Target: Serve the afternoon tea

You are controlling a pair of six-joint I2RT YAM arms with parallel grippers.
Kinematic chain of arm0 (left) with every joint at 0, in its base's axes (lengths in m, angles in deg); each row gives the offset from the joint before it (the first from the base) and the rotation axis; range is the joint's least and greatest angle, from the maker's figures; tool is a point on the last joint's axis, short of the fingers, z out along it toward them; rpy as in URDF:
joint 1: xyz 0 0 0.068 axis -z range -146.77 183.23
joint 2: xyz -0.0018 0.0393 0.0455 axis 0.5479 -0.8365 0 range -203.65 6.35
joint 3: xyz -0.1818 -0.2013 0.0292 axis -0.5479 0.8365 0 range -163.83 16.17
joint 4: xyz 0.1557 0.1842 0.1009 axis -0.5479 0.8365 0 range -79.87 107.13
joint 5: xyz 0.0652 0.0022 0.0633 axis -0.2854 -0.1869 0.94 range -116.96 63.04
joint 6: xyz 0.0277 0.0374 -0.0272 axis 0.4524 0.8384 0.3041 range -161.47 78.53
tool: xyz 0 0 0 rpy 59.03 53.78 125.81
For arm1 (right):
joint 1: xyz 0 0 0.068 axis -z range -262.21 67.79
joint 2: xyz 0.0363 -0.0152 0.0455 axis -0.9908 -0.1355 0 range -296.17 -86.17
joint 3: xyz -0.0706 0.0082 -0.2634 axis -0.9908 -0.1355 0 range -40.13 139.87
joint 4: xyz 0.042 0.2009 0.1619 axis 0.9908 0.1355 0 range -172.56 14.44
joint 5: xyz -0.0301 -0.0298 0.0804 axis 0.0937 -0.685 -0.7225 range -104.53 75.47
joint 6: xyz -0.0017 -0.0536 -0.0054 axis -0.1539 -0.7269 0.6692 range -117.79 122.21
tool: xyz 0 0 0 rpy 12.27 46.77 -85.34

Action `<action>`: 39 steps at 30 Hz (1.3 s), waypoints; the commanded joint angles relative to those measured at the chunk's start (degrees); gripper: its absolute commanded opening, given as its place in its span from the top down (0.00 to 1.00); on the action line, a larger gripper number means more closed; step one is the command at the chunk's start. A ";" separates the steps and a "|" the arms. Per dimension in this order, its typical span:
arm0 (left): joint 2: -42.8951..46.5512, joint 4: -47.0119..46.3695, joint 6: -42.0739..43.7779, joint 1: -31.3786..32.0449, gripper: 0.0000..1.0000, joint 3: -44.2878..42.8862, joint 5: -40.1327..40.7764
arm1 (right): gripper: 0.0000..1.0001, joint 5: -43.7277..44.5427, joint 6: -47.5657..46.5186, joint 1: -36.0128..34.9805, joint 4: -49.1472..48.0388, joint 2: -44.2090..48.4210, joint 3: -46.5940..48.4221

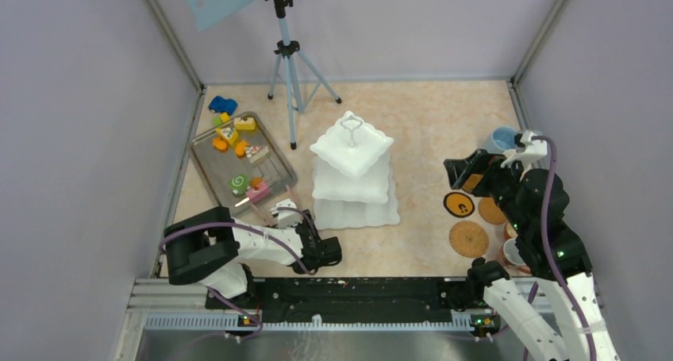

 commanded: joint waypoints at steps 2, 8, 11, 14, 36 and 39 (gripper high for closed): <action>-3.73 1.49 -2.36 0.38 0.16 0.76 -5.48 | 0.01 0.22 0.19 -0.49 -3.09 0.53 -0.40; -2.37 9.49 -3.15 1.64 0.24 -4.45 -5.69 | 0.01 0.79 0.13 -0.50 -2.94 0.63 -0.33; 0.25 13.31 -1.75 2.04 0.25 -7.01 -6.66 | 0.01 0.93 0.10 -0.50 -2.88 0.55 -0.20; 4.25 16.19 1.07 2.38 0.29 -8.56 -8.30 | 0.01 1.38 -0.10 -0.47 -2.54 0.70 0.00; 30.61 28.00 32.40 -6.44 0.31 -26.58 -11.38 | 0.01 1.29 -0.50 -0.46 -3.45 0.01 0.39; 32.47 17.67 48.08 -16.54 0.32 -26.06 -16.56 | 0.01 0.66 -0.43 -0.50 -3.87 -0.54 0.53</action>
